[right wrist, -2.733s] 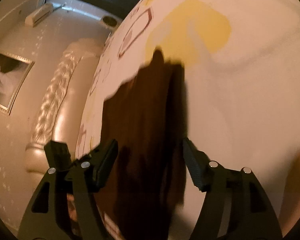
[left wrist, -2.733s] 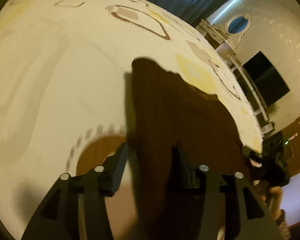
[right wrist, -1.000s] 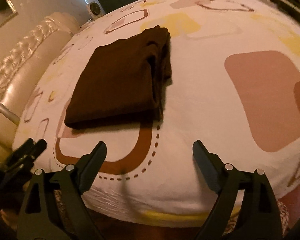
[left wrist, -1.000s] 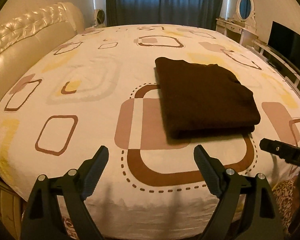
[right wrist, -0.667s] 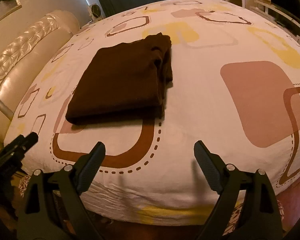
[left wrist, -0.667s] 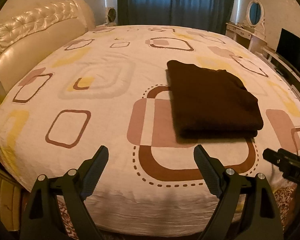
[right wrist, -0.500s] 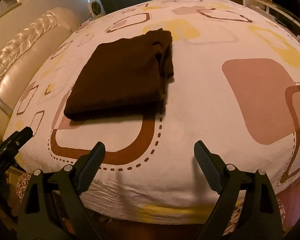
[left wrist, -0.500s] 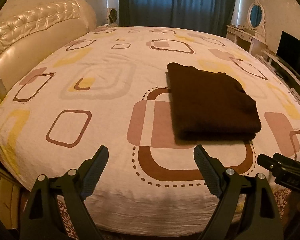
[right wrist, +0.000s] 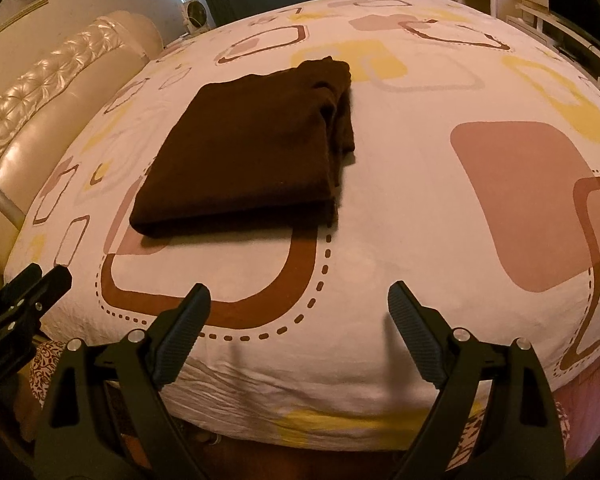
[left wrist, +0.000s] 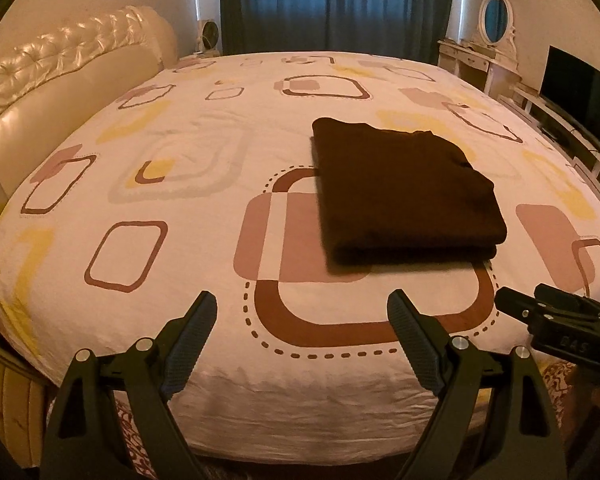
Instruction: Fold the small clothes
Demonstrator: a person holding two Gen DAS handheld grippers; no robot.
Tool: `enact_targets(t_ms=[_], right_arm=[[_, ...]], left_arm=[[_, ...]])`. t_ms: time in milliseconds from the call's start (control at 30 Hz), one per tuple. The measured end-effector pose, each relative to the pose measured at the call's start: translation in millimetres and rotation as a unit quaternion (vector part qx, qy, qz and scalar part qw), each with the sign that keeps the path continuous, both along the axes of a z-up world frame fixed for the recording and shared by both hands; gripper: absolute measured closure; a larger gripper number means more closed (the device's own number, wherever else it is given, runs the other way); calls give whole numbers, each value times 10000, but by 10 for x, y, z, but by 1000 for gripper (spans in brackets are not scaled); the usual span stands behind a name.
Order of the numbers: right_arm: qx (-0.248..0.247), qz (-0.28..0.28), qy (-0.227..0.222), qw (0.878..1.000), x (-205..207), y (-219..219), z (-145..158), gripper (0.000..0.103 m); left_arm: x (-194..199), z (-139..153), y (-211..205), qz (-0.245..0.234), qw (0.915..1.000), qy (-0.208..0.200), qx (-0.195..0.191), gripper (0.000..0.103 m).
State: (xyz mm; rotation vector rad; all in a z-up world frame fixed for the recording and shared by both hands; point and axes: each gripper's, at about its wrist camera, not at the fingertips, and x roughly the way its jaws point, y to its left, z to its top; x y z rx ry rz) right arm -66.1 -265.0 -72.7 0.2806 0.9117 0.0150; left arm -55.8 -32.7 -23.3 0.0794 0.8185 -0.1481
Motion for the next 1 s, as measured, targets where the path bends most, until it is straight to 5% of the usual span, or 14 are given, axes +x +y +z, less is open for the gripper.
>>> enact_targets(t_ms=[1000], right_arm=[[33, 35, 100, 9999, -5, 41, -78, 13]], left_arm=[[-24, 61, -25, 83, 10000, -22, 35, 17]])
